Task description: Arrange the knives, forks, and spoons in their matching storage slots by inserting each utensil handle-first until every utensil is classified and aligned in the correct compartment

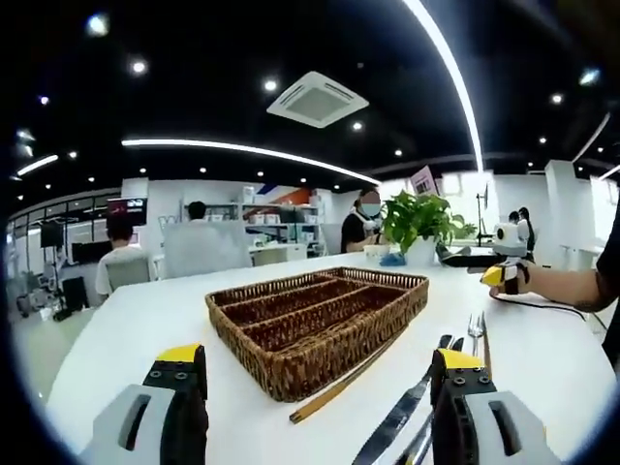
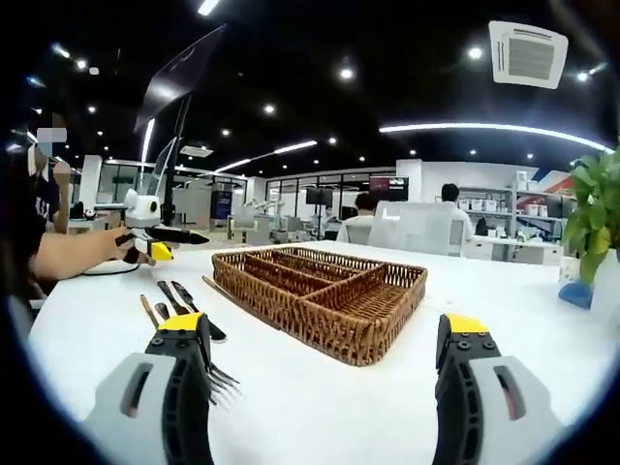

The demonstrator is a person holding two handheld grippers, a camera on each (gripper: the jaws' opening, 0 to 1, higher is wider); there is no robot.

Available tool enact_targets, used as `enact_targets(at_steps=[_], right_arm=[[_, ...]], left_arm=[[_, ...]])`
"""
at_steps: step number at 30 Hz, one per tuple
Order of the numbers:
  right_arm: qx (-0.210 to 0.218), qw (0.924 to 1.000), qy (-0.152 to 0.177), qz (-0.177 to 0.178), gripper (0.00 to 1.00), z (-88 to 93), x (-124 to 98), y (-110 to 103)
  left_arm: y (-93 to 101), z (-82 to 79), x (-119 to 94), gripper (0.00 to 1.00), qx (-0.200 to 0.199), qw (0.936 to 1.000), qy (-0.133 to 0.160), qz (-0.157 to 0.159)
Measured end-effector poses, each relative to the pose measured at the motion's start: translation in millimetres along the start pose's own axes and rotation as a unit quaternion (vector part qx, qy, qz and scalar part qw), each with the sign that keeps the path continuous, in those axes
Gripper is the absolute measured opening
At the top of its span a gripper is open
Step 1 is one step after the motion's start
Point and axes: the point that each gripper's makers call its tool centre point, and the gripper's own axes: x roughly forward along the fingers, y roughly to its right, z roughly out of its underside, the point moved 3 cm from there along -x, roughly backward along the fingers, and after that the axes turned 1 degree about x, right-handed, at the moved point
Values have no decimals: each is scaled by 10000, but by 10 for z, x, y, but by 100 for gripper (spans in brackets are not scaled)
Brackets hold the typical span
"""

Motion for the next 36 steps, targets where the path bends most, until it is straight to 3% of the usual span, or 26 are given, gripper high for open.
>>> enact_targets(at_steps=[7,14,19,25,36], right_arm=[[-98,9999,-46,1,100,18,-3,4],[-56,10000,-30,37,100,24,-18,45],[-83,10000,-10,-8,100,-1,-15,23],[-168,9998,-3,-53,100,-28,-17,0],[-257,9996,-64,-93,100,-9,-2,-29]], left_arm=[[163,95,-173,100,189,9998,-6,-27],[253,0,-158,100,103,9997,180,93],[295,34,-156,100,108,9998,-39,184],[295,38,-137,100,318,9993,-139,113],[272,-2,-147,100,333,9994,-52,73]])
